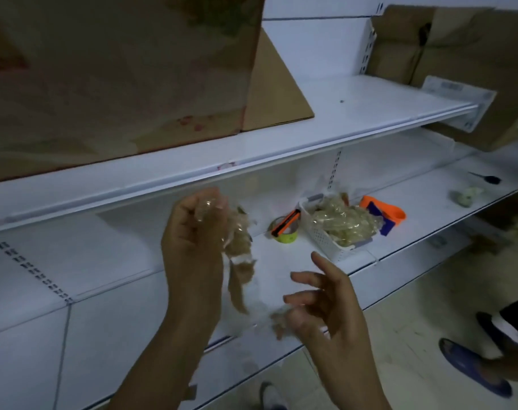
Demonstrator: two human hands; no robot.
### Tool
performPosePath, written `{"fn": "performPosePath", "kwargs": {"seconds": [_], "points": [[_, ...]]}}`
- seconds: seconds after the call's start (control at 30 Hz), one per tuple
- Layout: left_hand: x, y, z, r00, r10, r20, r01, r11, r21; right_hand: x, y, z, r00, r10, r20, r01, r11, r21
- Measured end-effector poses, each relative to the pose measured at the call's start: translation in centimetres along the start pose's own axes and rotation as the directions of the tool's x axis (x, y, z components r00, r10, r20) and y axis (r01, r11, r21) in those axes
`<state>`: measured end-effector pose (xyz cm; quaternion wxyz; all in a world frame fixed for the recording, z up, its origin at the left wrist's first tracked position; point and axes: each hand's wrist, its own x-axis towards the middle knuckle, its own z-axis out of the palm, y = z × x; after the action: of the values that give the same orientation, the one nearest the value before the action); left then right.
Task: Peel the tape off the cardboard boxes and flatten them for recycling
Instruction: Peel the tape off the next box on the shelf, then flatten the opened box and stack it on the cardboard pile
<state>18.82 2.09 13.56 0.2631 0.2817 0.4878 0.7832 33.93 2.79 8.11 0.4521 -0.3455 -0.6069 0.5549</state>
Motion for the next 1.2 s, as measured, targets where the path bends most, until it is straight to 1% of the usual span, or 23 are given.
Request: {"fn": "performPosePath", "kwargs": {"seconds": [0.1, 0.17, 0.27, 0.37, 0.4, 0.43, 0.5, 0.57, 0.6, 0.63, 0.67, 0.7, 0.73, 0.77, 0.8, 0.83, 0.93, 1.0, 1.03, 1.1, 1.13, 1.17, 1.2], "points": [[0.3, -2.9, 3.2, 0.997, -0.045, 0.056, 0.042, 0.997, 0.061, 1.7, 0.2, -1.1, 0.954, -0.298, 0.026, 0.289, 0.894, -0.342], [0.8, -4.8, 5.5, 0.981, -0.114, 0.155, 0.101, 0.990, 0.094, 4.2, 0.6, -2.5, 0.928, -0.373, -0.018, 0.326, 0.832, -0.448], [1.3, -7.6, 9.7, 0.895, -0.214, 0.392, 0.174, 0.975, 0.136, 8.7, 1.6, -6.3, 0.958, -0.212, -0.192, 0.157, 0.951, -0.268], [2.2, -11.3, 13.3, 0.799, -0.374, 0.472, 0.370, 0.923, 0.105, 12.6, 4.2, -10.5, 0.952, -0.058, -0.302, 0.017, 0.990, -0.138], [2.5, -12.6, 14.3, 0.771, -0.391, 0.503, 0.367, 0.918, 0.151, 13.6, 5.0, -11.5, 0.945, -0.029, -0.326, -0.022, 0.988, -0.153], [2.9, -13.9, 15.3, 0.781, -0.368, 0.505, 0.281, 0.929, 0.242, 14.4, 5.5, -12.4, 0.942, -0.014, -0.335, -0.047, 0.984, -0.174], [3.7, -16.6, 16.8, 0.833, -0.332, 0.443, 0.178, 0.919, 0.352, 15.4, 6.2, -14.2, 0.956, 0.037, -0.293, -0.079, 0.988, -0.134], [5.3, -18.3, 17.9, 0.853, -0.416, 0.316, 0.323, 0.895, 0.308, 15.8, 6.3, -15.6, 0.972, 0.057, -0.227, -0.075, 0.995, -0.072], [6.3, -19.1, 18.4, 0.825, -0.490, 0.280, 0.428, 0.867, 0.256, 15.8, 6.7, -16.3, 0.974, 0.013, -0.225, -0.044, 0.990, -0.135], [7.0, -19.8, 18.9, 0.791, -0.559, 0.249, 0.515, 0.828, 0.223, 15.9, 7.1, -16.9, 0.972, -0.072, -0.223, 0.002, 0.954, -0.301], [7.5, -20.2, 19.4, 0.748, -0.617, 0.246, 0.570, 0.786, 0.240, 16.2, 7.3, -17.5, 0.971, -0.166, -0.172, 0.057, 0.859, -0.508], [7.6, -20.7, 19.7, 0.711, -0.656, 0.253, 0.599, 0.754, 0.271, 16.7, 8.1, -18.1, 0.965, -0.256, -0.061, 0.148, 0.719, -0.679], [7.5, -21.0, 20.1, 0.677, -0.685, 0.269, 0.627, 0.728, 0.277, 17.5, 9.3, -18.9, 0.947, -0.310, 0.087, 0.259, 0.576, -0.775], [7.4, -21.0, 20.8, 0.634, -0.717, 0.289, 0.670, 0.696, 0.258, 18.7, 10.3, -19.7, 0.927, -0.318, 0.201, 0.341, 0.487, -0.804], [7.5, -21.0, 21.3, 0.593, -0.748, 0.298, 0.720, 0.658, 0.221, 20.3, 11.3, -20.5, 0.922, -0.294, 0.252, 0.372, 0.489, -0.789], [7.7, -21.0, 21.7, 0.572, -0.766, 0.293, 0.751, 0.633, 0.189, 21.8, 12.0, -21.3, 0.929, -0.274, 0.249, 0.364, 0.558, -0.745], [8.9, -21.5, 22.2, 0.596, -0.757, 0.269, 0.753, 0.643, 0.138, 27.1, 13.7, -23.9, 0.966, -0.253, 0.057, 0.238, 0.779, -0.580], [9.2, -22.0, 22.4, 0.691, -0.700, 0.180, 0.686, 0.713, 0.145, 30.9, 14.1, -25.6, 0.983, -0.184, -0.018, 0.144, 0.824, -0.547], [9.1, -22.3, 22.6, 0.750, -0.653, 0.100, 0.634, 0.754, 0.172, 32.7, 14.5, -26.3, 0.987, -0.158, 0.014, 0.136, 0.796, -0.590], [8.0, -23.3, 23.3, 0.851, -0.525, -0.022, 0.505, 0.805, 0.310, 35.5, 16.1, -26.8, 0.970, -0.105, 0.221, 0.236, 0.634, -0.737], [7.3, -23.7, 23.9, 0.872, -0.488, -0.038, 0.461, 0.790, 0.404, 36.5, 17.5, -26.6, 0.939, -0.059, 0.339, 0.316, 0.539, -0.781], [6.5, -24.4, 24.5, 0.879, -0.476, -0.038, 0.435, 0.766, 0.474, 36.9, 18.6, -26.1, 0.903, 0.017, 0.429, 0.366, 0.491, -0.791], [5.6, -25.1, 25.0, 0.873, -0.485, -0.041, 0.437, 0.743, 0.506, 37.0, 19.8, -25.7, 0.862, 0.107, 0.495, 0.380, 0.509, -0.772]]}}
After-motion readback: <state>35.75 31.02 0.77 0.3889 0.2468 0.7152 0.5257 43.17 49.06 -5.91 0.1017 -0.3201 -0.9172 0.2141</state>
